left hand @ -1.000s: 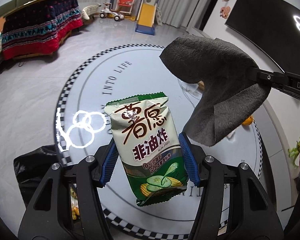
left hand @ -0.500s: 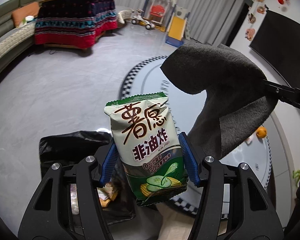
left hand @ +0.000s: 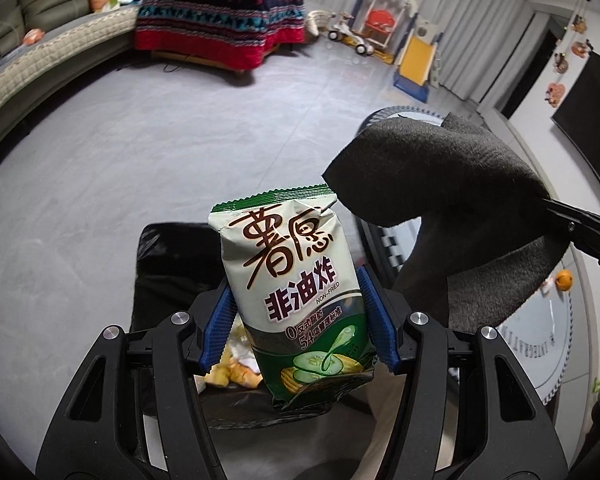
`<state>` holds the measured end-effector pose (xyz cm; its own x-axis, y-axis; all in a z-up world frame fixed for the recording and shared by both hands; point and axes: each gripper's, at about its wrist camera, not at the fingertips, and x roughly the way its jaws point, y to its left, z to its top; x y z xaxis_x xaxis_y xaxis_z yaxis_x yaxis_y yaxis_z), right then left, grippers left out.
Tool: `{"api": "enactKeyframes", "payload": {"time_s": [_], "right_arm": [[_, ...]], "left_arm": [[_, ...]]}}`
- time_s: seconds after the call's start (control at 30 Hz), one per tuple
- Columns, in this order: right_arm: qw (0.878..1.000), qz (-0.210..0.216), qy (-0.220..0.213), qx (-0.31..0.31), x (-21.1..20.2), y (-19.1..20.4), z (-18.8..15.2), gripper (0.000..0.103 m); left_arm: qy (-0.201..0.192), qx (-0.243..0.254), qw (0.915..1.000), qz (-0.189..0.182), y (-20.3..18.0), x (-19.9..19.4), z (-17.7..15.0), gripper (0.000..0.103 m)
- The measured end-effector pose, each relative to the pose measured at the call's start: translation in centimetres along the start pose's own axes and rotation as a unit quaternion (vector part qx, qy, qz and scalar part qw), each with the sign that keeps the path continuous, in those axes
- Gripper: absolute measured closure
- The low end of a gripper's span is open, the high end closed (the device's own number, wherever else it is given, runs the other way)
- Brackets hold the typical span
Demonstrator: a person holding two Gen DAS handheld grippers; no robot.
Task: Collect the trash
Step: 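Carry the chip packet and grey cloth over the bin and release both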
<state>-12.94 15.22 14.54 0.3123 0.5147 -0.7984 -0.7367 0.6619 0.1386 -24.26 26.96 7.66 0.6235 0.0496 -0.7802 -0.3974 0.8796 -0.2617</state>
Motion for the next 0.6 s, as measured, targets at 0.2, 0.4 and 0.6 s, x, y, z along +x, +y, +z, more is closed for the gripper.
{"api": "enactKeyframes", "payload": {"time_s": [0.2,0.4,0.6], "right_arm": [[0.999,0.016,0.044,-0.018,4.0,3.1,-0.6,0.098],[0.995,-0.002,0.1,-0.026,8.9,5.6,-1.0,0.048],[0.995,0.011,0.095,-0.021,8.9,5.4,-1.2,0.048]], "left_arm": [[0.024,-0.028,0.999,0.027,3.5,1.5,-1.2,0.046],[0.046,-0.042,0.9932,0.098,6.2,2.8,-2.7,0.006],[0.049,-0.052,0.9927,0.098,7.8,2.7,-3.3,0.006]]}}
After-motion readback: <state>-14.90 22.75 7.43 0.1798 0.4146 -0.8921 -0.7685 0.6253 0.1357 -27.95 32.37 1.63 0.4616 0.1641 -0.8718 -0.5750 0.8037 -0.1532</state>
